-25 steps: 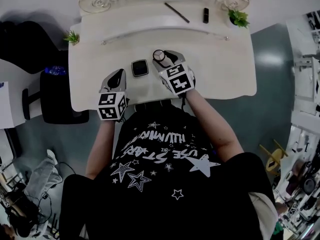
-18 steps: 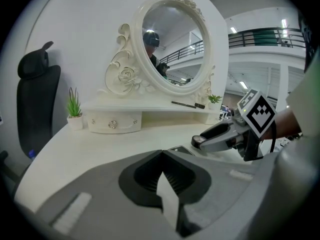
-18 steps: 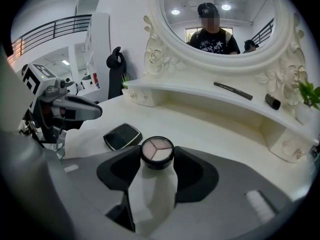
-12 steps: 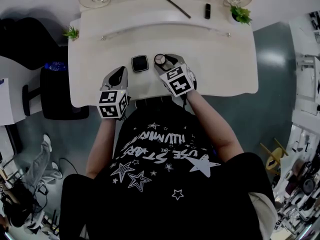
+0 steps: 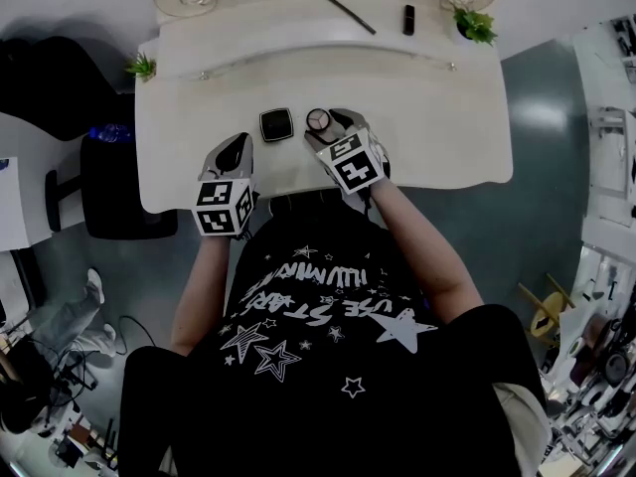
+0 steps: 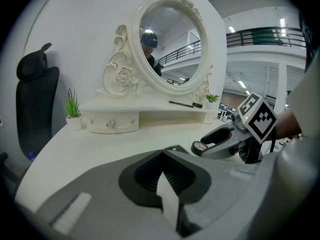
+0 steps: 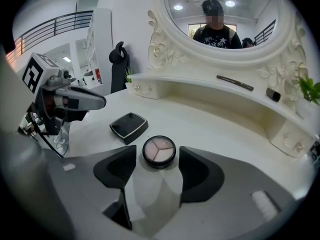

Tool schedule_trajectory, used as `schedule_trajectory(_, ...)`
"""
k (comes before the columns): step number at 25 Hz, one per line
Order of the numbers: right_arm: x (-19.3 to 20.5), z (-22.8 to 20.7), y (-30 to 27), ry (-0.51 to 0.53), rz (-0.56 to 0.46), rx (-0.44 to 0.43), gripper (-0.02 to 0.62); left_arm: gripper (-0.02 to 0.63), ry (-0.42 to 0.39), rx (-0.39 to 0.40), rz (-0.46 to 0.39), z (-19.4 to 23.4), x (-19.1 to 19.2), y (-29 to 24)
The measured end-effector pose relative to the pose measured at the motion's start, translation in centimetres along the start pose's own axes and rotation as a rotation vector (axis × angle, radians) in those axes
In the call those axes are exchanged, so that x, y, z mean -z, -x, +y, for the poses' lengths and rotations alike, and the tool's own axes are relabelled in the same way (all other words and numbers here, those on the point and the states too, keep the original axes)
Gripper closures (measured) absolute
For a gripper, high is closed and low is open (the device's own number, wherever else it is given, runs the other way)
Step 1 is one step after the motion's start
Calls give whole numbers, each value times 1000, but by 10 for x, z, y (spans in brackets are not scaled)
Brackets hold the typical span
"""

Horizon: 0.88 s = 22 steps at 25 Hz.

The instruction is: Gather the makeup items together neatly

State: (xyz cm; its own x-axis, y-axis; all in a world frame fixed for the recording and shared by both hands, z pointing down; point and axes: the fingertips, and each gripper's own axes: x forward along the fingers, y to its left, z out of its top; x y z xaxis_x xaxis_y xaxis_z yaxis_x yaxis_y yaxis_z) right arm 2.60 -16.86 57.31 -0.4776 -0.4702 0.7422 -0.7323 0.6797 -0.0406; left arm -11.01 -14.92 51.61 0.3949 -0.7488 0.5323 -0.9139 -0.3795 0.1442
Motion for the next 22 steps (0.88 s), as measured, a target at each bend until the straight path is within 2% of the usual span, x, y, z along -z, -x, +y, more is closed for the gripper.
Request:
schedule_trajectory(4,-11,-4,14,-23,-43,-2,281,606,-8,-6,-14,0,-4,1)
schedule_trajectory(8,-32,-27,32,-47,-111,31,278,606,-24,-17,-37,2,-16,3)
schedule_trajectory(16,-86,-108,59,-165,-233,202,296,606,-39,-29,-98,2,-49,6)
schedule_trajectory(22,-113,-164,57,-178,-219,306,313,606,-41,-38,-115,1,-63,3)
